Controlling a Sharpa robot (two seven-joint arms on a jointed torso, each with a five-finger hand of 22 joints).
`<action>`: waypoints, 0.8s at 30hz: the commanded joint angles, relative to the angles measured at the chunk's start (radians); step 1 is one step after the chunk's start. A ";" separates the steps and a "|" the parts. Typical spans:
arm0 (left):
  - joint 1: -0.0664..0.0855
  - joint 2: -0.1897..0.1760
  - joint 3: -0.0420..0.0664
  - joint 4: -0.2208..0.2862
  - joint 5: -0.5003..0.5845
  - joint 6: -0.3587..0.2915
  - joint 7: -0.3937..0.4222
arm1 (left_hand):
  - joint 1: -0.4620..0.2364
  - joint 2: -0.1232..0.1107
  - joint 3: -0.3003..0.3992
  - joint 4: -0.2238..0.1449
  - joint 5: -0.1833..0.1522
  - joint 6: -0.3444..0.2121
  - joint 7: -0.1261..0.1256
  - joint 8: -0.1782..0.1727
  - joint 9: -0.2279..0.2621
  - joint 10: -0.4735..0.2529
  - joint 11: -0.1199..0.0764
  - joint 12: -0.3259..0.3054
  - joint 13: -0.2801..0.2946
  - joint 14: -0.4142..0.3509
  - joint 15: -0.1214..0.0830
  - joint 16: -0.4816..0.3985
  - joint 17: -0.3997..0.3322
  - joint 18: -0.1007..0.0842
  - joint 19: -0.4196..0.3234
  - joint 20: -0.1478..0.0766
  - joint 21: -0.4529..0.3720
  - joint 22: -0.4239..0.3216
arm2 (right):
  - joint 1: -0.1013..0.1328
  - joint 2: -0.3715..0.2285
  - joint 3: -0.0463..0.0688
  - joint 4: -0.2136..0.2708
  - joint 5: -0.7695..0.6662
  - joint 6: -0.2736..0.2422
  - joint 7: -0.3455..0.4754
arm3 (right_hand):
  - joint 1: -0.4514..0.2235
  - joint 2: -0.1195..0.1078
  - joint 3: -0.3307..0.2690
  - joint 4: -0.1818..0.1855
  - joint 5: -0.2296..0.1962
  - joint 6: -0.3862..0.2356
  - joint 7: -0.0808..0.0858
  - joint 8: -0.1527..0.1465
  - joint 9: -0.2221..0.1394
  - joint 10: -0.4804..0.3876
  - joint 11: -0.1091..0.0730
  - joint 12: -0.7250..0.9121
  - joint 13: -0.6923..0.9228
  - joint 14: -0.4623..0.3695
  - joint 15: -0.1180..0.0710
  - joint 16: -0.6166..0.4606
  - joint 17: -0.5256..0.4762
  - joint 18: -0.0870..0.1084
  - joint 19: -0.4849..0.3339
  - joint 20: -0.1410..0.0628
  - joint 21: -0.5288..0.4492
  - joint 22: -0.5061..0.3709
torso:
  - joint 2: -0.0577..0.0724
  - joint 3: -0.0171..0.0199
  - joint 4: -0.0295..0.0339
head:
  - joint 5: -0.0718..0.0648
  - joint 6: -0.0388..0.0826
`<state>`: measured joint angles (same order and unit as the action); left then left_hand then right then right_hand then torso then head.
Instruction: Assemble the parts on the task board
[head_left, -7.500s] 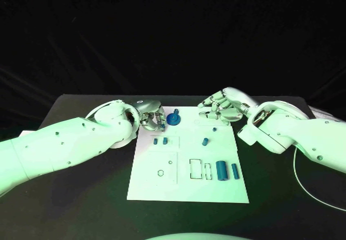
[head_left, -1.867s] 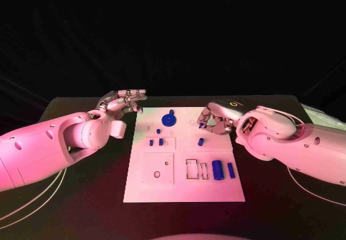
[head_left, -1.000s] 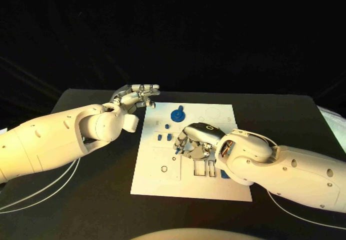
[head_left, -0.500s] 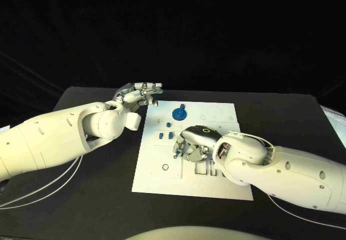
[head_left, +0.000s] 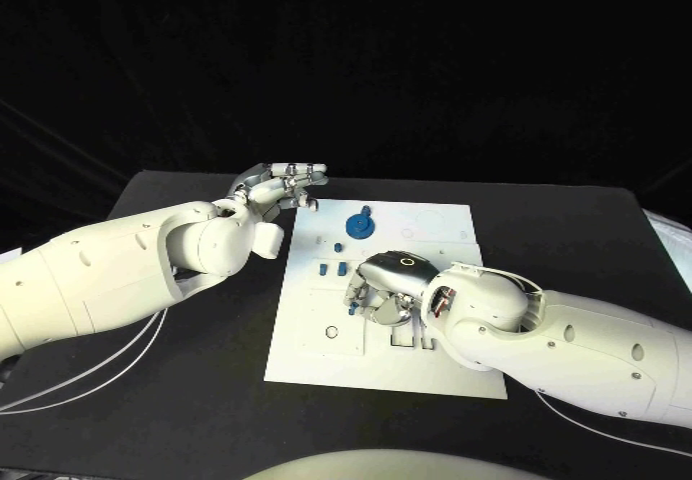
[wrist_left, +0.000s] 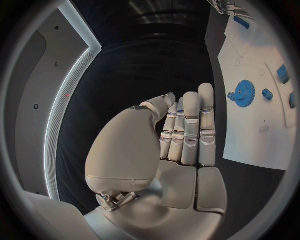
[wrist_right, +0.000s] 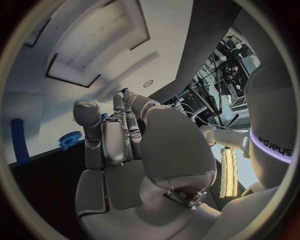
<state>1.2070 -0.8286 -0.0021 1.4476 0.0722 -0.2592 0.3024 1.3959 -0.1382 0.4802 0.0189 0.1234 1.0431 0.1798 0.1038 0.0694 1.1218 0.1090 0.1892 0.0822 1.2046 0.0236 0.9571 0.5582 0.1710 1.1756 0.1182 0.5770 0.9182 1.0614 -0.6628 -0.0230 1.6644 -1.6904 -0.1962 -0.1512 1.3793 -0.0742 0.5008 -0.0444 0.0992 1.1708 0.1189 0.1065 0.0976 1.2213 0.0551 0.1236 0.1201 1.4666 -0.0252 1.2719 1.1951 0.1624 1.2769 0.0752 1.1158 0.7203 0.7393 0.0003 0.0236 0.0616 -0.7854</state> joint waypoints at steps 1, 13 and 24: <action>0.000 0.002 0.000 0.003 0.003 0.022 0.002 | -0.006 0.003 -0.006 0.000 0.003 -0.006 0.003 0.004 -0.001 -0.005 -0.001 0.004 0.002 -0.007 -0.003 -0.006 -0.001 0.011 -0.009 0.001 -0.007 -0.001 | -0.002 0.004 -0.003 -0.001 -0.044 0.041 -0.022 | -0.002 0.005 0.005 0.002 0.002 0.002 0.005 0.003 0.001 0.006 0.001 -0.003 0.000 0.045 -0.003 0.001 0.000 -0.018 0.006 -0.001 0.005 0.000 | 0.000 -0.0002 -0.0001 | -0.001 -0.001; 0.000 0.003 0.000 0.004 0.003 0.024 -0.001 | -0.006 0.003 -0.006 0.000 0.003 -0.006 0.003 0.004 -0.001 -0.005 -0.001 0.004 0.002 -0.007 -0.003 -0.006 -0.001 0.011 -0.009 0.001 -0.007 -0.001 | -0.002 0.018 -0.010 0.001 -0.083 0.089 -0.043 | -0.021 -0.003 -0.002 0.003 -0.003 -0.007 0.007 -0.003 0.002 -0.004 0.006 -0.016 -0.007 0.045 0.001 0.002 -0.001 -0.018 0.004 0.002 0.006 0.000 | -0.001 -0.0002 -0.0002 | -0.003 -0.003; 0.000 0.002 0.000 0.005 0.003 0.031 -0.007 | -0.007 0.005 -0.010 -0.001 0.003 -0.008 0.005 0.004 -0.001 -0.008 0.001 0.006 0.002 -0.008 -0.002 -0.006 -0.003 0.011 -0.009 0.002 -0.009 -0.003 | -0.002 0.014 -0.011 -0.002 -0.087 0.025 -0.058 | -0.069 -0.058 -0.041 0.010 0.020 -0.175 0.057 -0.044 -0.031 -0.183 0.060 -0.056 -0.055 0.026 0.044 -0.029 -0.047 -0.003 -0.047 0.036 -0.051 -0.096 | -0.001 0.0002 -0.0006 | -0.006 -0.002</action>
<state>1.2070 -0.8283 -0.0022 1.4497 0.0724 -0.2522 0.2955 1.3959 -0.1382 0.4772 0.0164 0.1234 1.0393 0.1836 0.1038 0.0695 1.1220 0.1089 0.1891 0.0822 1.2046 0.0236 0.9571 0.5562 0.1709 1.1719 0.1218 0.5719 0.9166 1.0636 -0.6460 -0.0298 1.6688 -1.7583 -0.1622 -0.1806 1.3100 -0.1232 0.4650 -0.0348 0.1161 1.0059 0.1740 0.0633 0.0672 1.0572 0.1065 0.0642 0.0664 1.4680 0.0124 1.2483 1.1540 0.1623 1.2364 0.1111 1.0705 0.6333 0.7386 0.0001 0.0230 0.0568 -0.7889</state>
